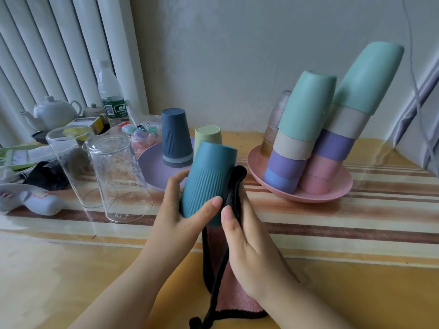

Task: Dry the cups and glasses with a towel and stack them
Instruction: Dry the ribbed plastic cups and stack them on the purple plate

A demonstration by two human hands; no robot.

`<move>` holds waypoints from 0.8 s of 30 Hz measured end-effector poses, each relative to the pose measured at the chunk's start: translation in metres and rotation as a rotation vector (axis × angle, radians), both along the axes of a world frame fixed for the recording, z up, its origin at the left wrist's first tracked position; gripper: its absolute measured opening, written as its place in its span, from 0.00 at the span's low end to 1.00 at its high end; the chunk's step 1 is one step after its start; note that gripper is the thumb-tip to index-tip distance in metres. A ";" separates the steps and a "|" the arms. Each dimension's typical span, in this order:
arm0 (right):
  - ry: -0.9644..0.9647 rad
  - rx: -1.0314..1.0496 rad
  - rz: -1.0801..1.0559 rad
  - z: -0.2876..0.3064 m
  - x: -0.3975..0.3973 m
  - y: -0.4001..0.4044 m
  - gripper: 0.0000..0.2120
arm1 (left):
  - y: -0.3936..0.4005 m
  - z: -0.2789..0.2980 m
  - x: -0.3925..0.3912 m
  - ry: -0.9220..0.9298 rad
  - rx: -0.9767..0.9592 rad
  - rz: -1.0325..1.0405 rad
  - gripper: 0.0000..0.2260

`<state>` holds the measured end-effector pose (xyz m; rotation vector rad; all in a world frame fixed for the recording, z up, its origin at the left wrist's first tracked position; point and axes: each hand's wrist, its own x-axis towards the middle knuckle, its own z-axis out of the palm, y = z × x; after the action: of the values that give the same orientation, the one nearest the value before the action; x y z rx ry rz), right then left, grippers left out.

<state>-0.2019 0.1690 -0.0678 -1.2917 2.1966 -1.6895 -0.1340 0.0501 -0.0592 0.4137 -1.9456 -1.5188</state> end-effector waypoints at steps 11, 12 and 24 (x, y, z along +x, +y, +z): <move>-0.361 -0.298 0.000 0.009 -0.024 0.011 0.32 | 0.018 0.002 0.003 0.022 0.262 -0.382 0.20; -0.373 -0.249 0.021 0.006 -0.020 0.008 0.35 | 0.015 0.003 0.003 0.042 0.300 -0.359 0.20; -0.332 -0.211 0.036 0.003 -0.009 0.006 0.21 | -0.007 0.005 -0.003 0.158 0.165 -0.061 0.18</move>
<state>-0.2104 0.1751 -0.0647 -0.9902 1.8398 -1.9975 -0.1368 0.0428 -0.0538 0.2955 -1.7326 -1.7045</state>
